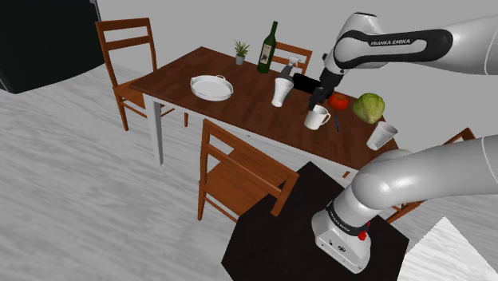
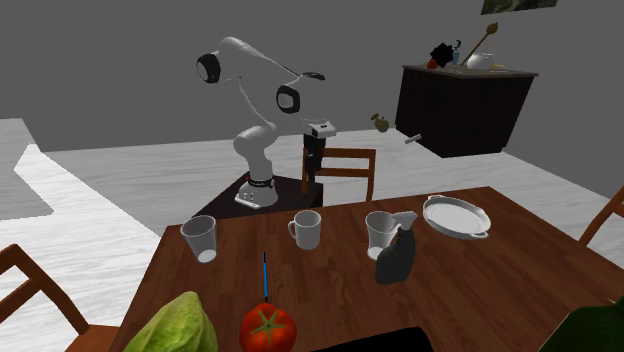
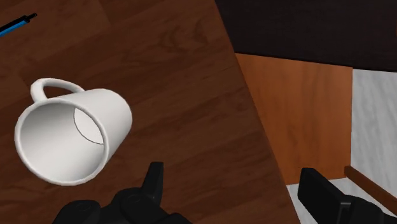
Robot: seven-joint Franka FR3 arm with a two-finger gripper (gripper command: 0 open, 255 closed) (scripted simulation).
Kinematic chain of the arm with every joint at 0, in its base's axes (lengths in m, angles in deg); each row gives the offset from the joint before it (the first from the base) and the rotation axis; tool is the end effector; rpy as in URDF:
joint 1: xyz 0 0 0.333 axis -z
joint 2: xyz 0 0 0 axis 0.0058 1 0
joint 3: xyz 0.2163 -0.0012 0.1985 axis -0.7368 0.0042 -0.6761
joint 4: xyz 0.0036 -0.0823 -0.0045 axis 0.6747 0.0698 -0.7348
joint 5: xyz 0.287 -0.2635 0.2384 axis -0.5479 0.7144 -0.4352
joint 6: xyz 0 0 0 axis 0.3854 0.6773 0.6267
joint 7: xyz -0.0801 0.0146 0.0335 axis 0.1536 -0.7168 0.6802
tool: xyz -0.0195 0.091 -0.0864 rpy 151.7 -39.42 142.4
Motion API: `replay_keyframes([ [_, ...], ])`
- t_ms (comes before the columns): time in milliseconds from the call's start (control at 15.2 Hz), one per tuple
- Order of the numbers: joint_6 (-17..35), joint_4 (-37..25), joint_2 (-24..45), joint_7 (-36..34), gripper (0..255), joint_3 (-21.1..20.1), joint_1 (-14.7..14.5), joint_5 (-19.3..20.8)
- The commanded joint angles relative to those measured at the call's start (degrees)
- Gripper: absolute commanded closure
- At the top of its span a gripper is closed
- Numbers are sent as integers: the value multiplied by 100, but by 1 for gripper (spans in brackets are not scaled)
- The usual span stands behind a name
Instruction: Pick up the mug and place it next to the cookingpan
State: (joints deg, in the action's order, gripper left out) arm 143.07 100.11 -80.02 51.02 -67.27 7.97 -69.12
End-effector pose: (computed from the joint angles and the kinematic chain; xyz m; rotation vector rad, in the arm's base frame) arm 0.4044 -0.2087 0.3901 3.1074 0.0862 0.0445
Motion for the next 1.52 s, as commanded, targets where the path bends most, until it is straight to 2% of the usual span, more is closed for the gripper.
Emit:
replay_keyframes([
  [0,361,-43,325,264,0,253,52,87],
  [264,1020,-193,999,775,0,731,86,118],
  [528,1570,-426,1682,1306,0,1147,60,-47],
  [1056,2244,-210,2169,1466,0,1294,-8,-241],
  [1452,2244,-210,2169,1466,0,1293,-7,-241],
])
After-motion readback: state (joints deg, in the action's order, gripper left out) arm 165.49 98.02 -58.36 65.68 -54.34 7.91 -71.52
